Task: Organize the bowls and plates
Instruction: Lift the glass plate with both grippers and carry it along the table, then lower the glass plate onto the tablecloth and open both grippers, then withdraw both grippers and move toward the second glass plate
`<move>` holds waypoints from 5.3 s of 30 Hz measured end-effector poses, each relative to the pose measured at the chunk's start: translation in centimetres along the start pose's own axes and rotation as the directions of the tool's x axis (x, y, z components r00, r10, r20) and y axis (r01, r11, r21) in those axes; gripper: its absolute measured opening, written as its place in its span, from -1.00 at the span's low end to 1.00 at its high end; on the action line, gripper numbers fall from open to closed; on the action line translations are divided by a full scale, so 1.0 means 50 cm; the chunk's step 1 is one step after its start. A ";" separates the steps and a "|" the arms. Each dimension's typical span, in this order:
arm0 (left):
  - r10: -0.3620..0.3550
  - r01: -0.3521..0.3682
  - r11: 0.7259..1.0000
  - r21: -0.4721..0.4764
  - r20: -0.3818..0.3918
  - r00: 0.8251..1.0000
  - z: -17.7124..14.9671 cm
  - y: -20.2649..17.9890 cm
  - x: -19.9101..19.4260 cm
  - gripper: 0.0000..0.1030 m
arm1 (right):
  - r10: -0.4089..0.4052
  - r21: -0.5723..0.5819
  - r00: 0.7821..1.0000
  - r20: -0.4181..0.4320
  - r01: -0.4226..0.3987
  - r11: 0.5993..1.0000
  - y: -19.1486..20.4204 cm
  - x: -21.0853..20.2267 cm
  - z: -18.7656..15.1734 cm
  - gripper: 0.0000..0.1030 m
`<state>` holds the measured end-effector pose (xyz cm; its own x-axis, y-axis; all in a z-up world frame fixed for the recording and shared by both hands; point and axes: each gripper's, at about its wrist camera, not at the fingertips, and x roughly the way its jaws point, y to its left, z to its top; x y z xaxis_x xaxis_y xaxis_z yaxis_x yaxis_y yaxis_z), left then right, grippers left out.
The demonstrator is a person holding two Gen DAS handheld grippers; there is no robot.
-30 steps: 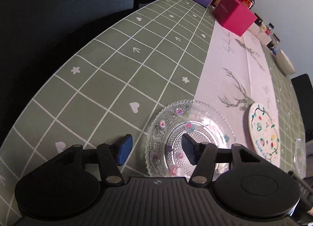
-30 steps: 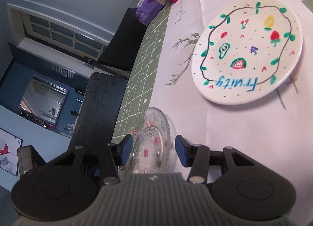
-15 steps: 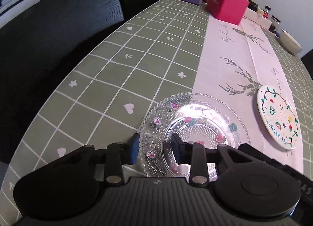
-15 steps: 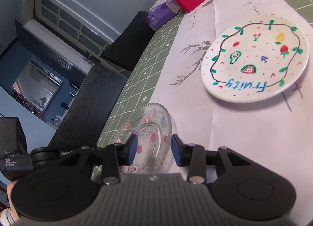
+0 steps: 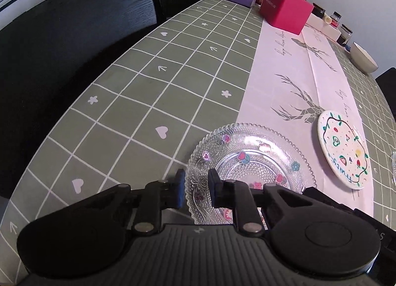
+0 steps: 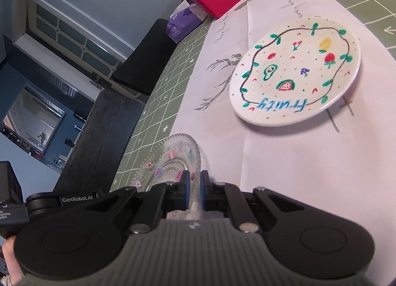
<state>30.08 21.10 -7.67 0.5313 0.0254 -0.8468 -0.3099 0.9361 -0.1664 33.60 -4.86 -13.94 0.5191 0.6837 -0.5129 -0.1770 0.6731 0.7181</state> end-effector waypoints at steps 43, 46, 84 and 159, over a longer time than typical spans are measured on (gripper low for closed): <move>-0.285 0.274 0.861 0.428 -0.040 0.958 -0.282 -0.311 -0.293 -0.75 | -0.345 0.213 0.929 0.135 0.313 0.926 -0.018 -0.582 -0.200 -0.86; -0.274 0.286 0.852 0.439 -0.091 0.957 -0.314 -0.330 -0.295 -0.75 | -0.366 0.251 0.919 0.147 0.323 0.912 -0.030 -0.619 -0.230 -0.86; -0.086 0.158 0.643 0.750 -0.135 0.987 -0.585 -0.415 -0.288 -0.74 | -0.533 0.312 0.844 0.053 0.493 0.812 -0.082 -0.712 -0.475 -0.83; -0.396 0.207 0.850 0.485 0.329 0.857 -0.143 -0.790 -0.537 0.45 | -0.281 0.132 0.740 0.611 0.255 0.958 -0.069 -0.895 0.292 0.90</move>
<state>22.40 -19.05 18.02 0.8378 -0.2338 -0.4934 0.2287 0.9709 -0.0718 23.16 -41.90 13.40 0.9449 0.1444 -0.2940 0.0732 0.7818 0.6192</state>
